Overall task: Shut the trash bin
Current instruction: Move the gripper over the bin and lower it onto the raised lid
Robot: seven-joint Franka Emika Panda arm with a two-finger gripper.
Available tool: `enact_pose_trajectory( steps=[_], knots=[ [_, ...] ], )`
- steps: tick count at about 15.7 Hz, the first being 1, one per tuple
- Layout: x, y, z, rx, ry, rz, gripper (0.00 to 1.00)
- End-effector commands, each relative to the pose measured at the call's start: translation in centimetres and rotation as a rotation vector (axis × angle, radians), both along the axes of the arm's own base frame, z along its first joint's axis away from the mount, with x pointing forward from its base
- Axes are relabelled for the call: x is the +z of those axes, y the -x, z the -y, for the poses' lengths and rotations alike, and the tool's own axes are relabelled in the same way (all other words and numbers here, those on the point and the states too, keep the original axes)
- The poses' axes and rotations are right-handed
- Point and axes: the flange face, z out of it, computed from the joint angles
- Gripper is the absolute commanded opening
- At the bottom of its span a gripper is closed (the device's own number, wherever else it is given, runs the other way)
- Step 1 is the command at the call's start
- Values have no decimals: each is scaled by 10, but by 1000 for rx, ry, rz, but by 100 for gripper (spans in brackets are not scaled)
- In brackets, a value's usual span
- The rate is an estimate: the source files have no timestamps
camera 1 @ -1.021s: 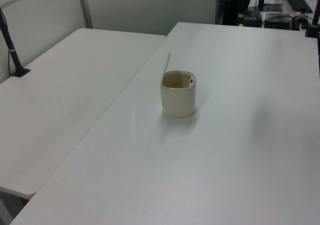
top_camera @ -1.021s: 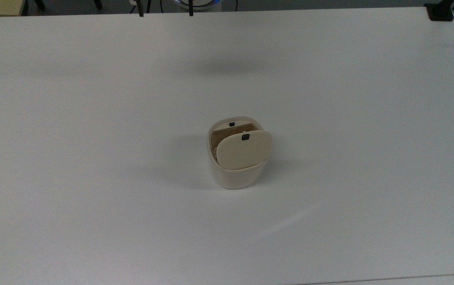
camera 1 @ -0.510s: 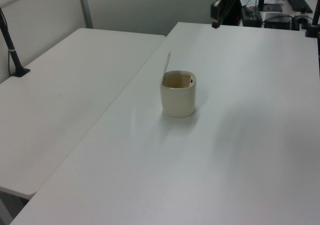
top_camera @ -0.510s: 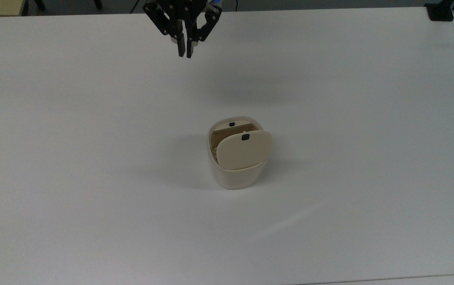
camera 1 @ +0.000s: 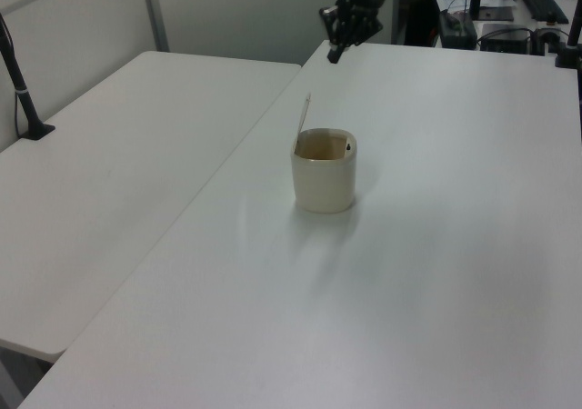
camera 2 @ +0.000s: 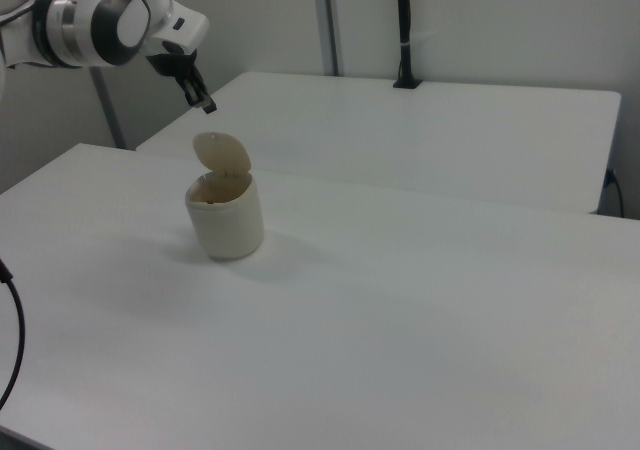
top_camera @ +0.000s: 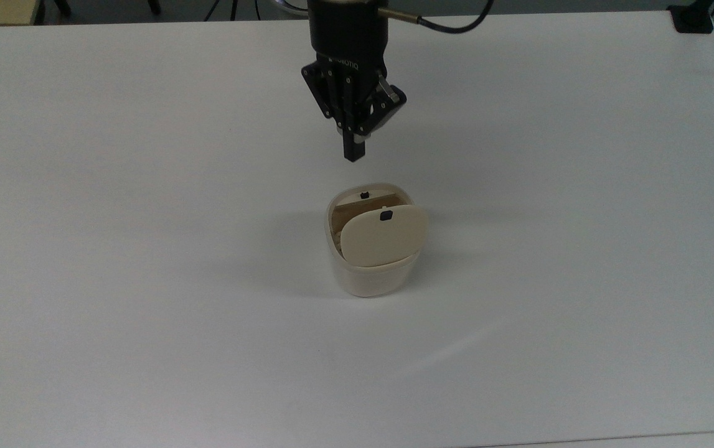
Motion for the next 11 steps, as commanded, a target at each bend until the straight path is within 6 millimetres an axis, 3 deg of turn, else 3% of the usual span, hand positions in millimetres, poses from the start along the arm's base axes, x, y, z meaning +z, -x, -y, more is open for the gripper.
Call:
enact_pose_trajectory(
  steps=[1, 4, 6, 11],
  knots=[
    [-5, -28, -21, -107, -79, 90, 0],
    [-19, -40, -24, -173, -133, 117, 0],
    [-33, -43, -39, -172, -139, 113, 0],
    [-43, -41, -46, -156, -121, 98, 0]
  ],
)
